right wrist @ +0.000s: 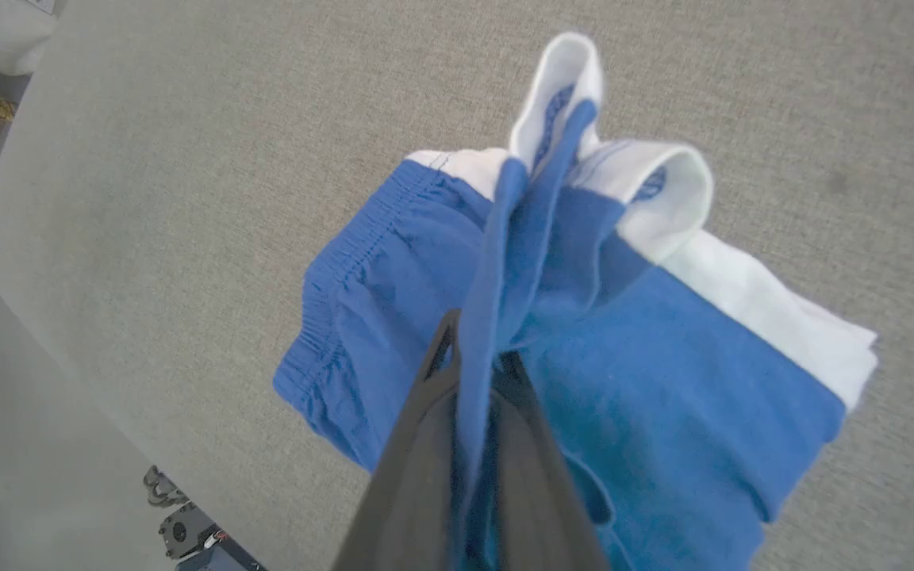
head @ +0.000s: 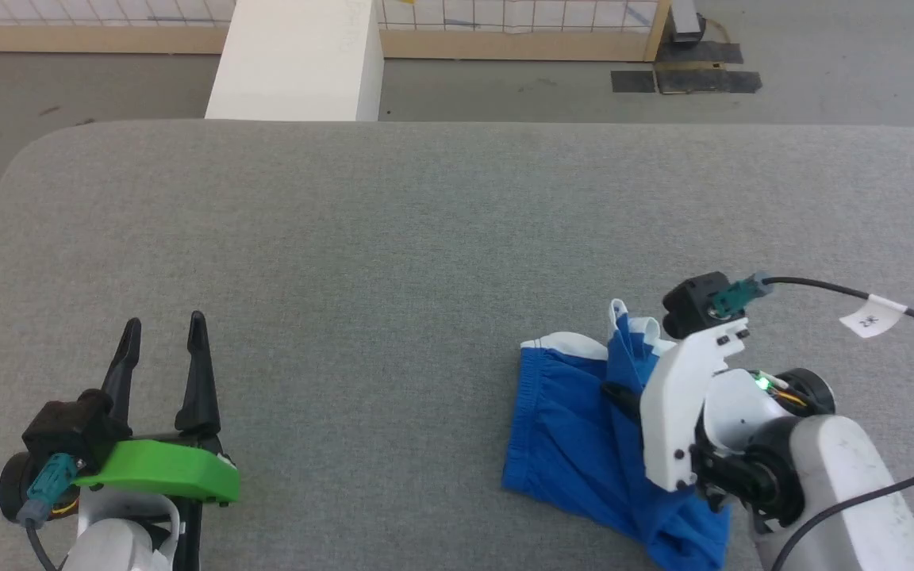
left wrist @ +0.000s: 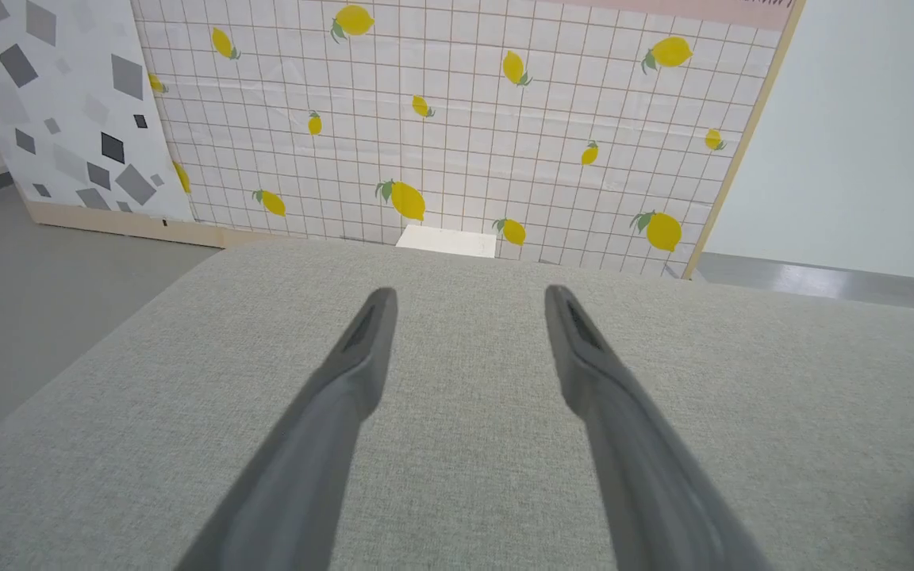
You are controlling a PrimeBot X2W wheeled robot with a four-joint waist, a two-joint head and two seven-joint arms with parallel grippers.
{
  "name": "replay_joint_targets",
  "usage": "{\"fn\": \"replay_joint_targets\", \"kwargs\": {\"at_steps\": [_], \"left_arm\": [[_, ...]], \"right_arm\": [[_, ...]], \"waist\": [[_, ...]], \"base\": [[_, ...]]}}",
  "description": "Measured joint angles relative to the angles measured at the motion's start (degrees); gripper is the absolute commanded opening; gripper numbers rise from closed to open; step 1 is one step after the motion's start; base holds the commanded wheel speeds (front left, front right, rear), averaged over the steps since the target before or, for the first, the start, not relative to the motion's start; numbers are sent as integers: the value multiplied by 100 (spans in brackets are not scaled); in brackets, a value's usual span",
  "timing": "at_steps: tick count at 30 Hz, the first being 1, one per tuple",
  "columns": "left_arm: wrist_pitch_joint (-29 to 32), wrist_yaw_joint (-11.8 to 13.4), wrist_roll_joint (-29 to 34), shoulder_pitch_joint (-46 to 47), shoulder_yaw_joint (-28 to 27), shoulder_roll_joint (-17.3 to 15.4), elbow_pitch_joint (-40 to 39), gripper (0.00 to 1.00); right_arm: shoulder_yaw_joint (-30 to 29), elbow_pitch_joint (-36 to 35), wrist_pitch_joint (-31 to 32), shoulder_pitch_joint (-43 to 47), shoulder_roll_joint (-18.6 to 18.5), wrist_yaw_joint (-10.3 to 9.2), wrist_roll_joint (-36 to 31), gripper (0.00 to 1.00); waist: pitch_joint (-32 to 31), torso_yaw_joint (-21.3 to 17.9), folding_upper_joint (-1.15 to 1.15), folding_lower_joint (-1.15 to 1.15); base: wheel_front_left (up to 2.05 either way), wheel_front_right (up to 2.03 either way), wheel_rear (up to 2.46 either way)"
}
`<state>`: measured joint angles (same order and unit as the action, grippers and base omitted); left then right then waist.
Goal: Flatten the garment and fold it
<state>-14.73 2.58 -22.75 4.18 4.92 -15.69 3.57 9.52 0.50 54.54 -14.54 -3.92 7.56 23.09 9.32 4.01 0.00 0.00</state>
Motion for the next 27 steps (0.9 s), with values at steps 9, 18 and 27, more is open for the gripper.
{"fn": "replay_joint_targets", "kwargs": {"at_steps": [9,18,27], "left_arm": [[0,1,-52,-4,33,12,109,100],[0,2,-62,-5,43,33,168,100],[0,7,-58,-5,65,-11,166,100]], "right_arm": [[801,1715,-1394,-489,79,0,96,72],[1624,1552,-1761,-984,99,0,377,100],[980,660,-1994,-949,113,0,-680,100]], "waist": [[74,47,0,0],[-18,-82,0,0],[-124,-271,0,0]], "base": [[0,0,0],[0,0,0],[0,0,0]]}}
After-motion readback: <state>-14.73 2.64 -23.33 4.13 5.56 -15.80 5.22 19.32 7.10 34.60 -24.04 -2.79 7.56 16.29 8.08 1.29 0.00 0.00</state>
